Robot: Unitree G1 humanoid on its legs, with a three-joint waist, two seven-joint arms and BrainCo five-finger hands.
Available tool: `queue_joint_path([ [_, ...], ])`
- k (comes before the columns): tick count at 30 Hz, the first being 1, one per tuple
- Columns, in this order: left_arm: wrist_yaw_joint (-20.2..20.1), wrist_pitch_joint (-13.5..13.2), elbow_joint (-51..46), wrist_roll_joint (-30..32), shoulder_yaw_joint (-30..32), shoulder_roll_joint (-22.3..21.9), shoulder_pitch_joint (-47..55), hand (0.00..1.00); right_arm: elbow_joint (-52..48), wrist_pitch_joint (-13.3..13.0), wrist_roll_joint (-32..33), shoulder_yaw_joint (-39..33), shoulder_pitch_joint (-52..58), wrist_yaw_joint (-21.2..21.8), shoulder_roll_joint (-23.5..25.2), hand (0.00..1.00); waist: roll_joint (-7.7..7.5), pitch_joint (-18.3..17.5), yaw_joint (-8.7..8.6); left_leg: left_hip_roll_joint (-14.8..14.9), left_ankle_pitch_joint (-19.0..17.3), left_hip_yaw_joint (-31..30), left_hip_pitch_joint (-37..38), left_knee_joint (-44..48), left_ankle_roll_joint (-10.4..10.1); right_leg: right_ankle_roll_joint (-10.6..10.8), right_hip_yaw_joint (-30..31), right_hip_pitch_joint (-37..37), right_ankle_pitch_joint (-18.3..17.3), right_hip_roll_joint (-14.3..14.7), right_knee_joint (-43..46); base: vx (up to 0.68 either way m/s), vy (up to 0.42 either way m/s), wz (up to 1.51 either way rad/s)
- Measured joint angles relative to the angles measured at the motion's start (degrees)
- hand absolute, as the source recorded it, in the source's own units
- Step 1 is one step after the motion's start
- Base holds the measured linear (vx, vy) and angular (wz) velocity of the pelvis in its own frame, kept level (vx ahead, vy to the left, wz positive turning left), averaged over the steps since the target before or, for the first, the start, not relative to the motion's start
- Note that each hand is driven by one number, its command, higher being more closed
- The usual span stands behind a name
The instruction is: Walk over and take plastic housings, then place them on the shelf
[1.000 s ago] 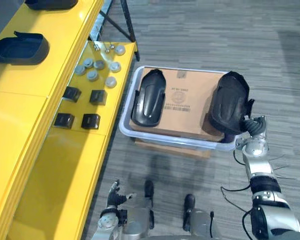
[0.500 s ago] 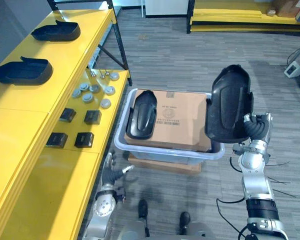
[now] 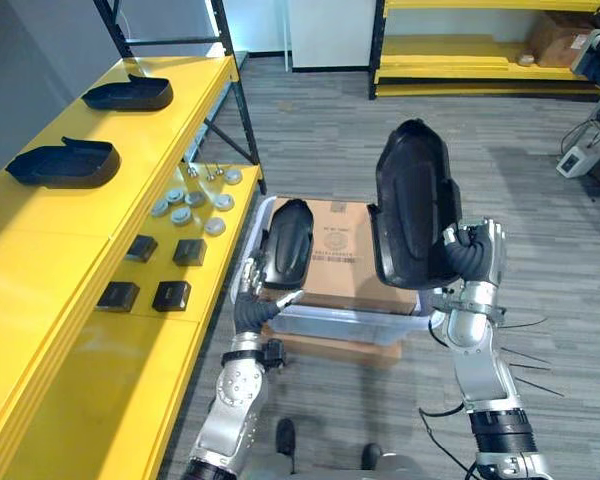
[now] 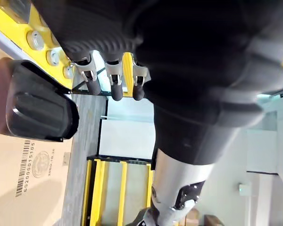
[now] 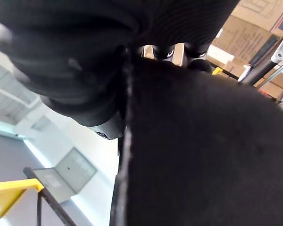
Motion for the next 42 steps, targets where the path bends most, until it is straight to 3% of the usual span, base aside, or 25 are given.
queue_joint_path([
  [9,2.19,0.8,5.78,-2.47,-5.58,-1.13,-5.22,0.0,-4.79,-1.57,0.0,7.81,0.23,-1.16,1.77,1.0,-0.03,-0.81,-0.27,0.47,0.0,1.35,0.18,-0.07,0.0,-0.12,1.11,0.24,1.17,0.69,-1.5,-0.01,0.003,-0.07],
  [20,4.21,1.52,5.82,-5.9,-8.01,-0.66,-7.36,0.0,-5.22,-2.62,0.01,14.11,0.38,-2.34,1.0,1.0,-0.54,-2.51,-1.02,0.46,0.0,2.19,0.49,-0.09,0.01,0.03,2.08,1.02,2.68,0.78,-3.62,0.0,0.015,-0.05],
  [21,4.47,1.54,5.81,-6.82,-9.12,-0.21,-7.94,1.0,-5.22,-2.74,0.02,15.25,0.38,-2.18,0.87,1.0,-0.53,-2.7,-1.12,0.44,0.0,2.28,0.56,-0.09,0.01,0.05,2.16,1.04,2.73,0.77,-3.63,0.0,0.014,-0.05],
  [32,6.25,2.67,5.82,-11.35,-8.27,0.44,-8.16,1.0,-6.43,-7.77,-0.01,21.35,2.63,-2.23,-2.41,1.0,-0.78,-3.4,-1.33,0.43,0.0,2.85,0.72,-0.1,0.01,-0.12,2.47,1.35,3.41,0.78,-4.62,0.0,0.005,-0.01],
  [42,7.27,3.91,5.82,-11.34,-7.11,2.6,-8.02,1.0,-4.57,-9.92,0.44,22.54,5.98,-2.29,-4.01,1.0,-0.91,-4.92,-1.43,0.5,0.01,2.75,0.96,-0.1,0.0,-0.24,2.38,2.02,3.81,0.75,-5.52,0.0,0.0,0.0],
])
